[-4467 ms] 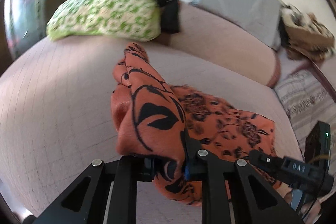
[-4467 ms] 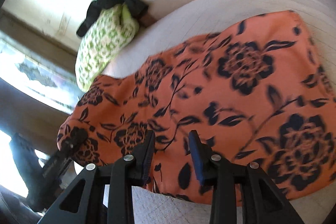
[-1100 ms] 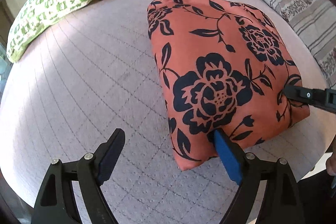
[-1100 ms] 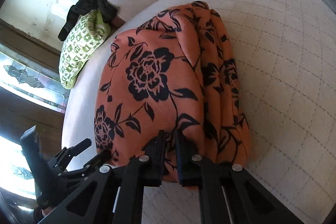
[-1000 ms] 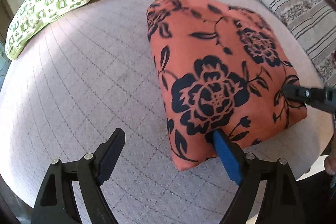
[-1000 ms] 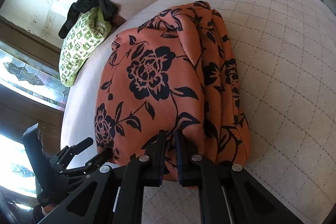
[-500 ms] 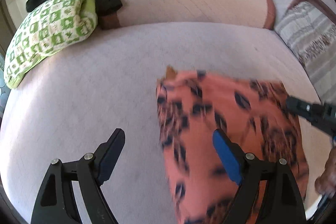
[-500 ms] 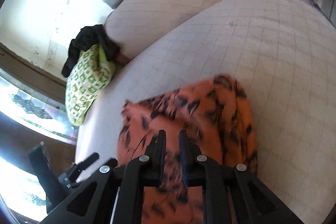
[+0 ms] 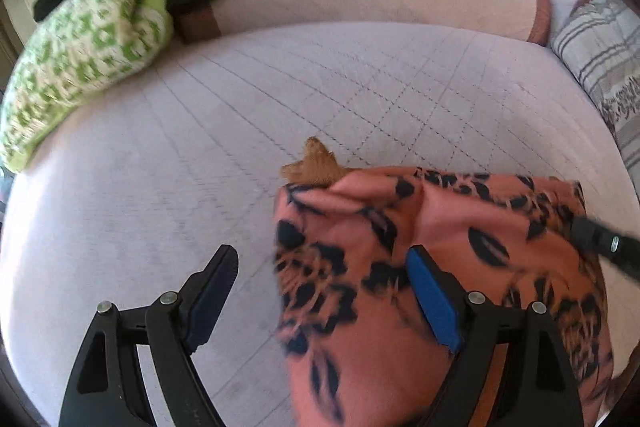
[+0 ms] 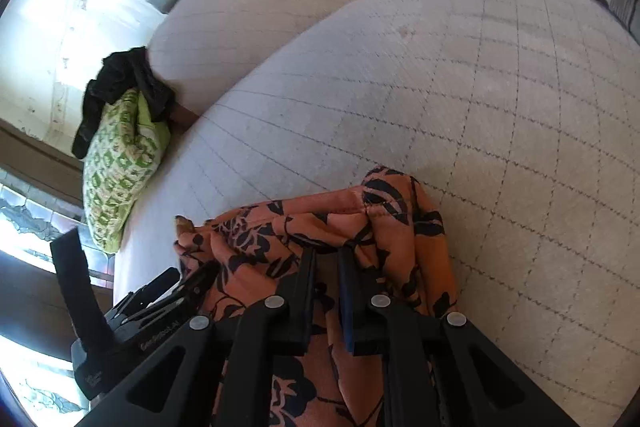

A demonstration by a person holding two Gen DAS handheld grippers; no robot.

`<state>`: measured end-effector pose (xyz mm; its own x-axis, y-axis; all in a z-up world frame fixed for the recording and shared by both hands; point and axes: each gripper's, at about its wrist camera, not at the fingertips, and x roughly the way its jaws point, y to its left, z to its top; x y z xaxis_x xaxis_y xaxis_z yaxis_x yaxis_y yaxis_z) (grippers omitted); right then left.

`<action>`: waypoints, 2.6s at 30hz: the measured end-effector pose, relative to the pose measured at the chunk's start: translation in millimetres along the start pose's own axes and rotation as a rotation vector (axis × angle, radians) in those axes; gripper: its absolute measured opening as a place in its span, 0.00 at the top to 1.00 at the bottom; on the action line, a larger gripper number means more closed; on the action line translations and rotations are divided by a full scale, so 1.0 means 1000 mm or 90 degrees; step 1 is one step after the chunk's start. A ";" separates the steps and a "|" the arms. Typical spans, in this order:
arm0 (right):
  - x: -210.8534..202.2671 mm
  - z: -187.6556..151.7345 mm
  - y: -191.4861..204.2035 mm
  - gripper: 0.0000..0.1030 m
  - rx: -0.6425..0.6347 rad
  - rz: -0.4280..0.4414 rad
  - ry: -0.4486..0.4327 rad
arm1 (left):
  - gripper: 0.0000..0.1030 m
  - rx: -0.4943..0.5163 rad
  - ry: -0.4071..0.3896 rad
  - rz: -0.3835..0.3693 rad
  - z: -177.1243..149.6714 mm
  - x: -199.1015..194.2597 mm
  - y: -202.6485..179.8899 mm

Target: Fold small clothes

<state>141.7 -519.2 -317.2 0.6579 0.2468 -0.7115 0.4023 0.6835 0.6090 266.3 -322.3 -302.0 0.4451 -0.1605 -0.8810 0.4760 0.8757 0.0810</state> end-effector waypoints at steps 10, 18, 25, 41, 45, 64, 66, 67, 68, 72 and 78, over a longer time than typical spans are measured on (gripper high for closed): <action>-0.068 -0.054 0.033 0.85 -0.090 0.065 -0.043 | 0.16 0.010 -0.107 0.048 -0.052 -0.097 0.020; -0.086 -0.103 0.037 0.85 -0.112 0.070 -0.027 | 0.16 0.011 -0.092 0.031 -0.102 -0.128 0.018; -0.051 -0.125 0.029 0.87 -0.105 -0.021 0.061 | 0.16 0.006 0.092 -0.021 -0.140 -0.079 0.002; -0.088 -0.113 0.048 0.84 -0.111 0.022 -0.070 | 0.16 -0.026 -0.037 0.026 -0.132 -0.138 0.041; -0.089 -0.113 0.054 0.84 -0.123 0.021 -0.070 | 0.16 -0.015 -0.009 0.025 -0.142 -0.119 0.027; -0.057 -0.109 0.027 0.87 -0.114 0.012 0.033 | 0.15 0.027 -0.011 0.039 -0.143 -0.078 -0.005; -0.066 -0.103 0.032 0.85 -0.116 0.027 -0.004 | 0.15 0.024 -0.036 0.035 -0.139 -0.085 -0.003; -0.068 -0.098 0.037 0.85 -0.116 0.035 -0.017 | 0.15 0.023 -0.052 0.037 -0.137 -0.089 -0.004; -0.068 -0.093 0.041 0.85 -0.114 0.046 -0.030 | 0.15 0.025 -0.067 0.043 -0.135 -0.092 -0.004; -0.053 -0.079 0.053 0.85 -0.091 0.051 -0.027 | 0.15 0.032 -0.083 0.049 -0.127 -0.093 -0.009; -0.014 -0.072 0.041 0.86 -0.021 -0.013 0.049 | 0.15 0.035 -0.079 0.044 -0.121 -0.082 -0.013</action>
<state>103.3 -445.6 -307.9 0.5978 0.2835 -0.7498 0.3936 0.7111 0.5826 131.7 -265.9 -286.9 0.5673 -0.1594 -0.8080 0.4806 0.8608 0.1676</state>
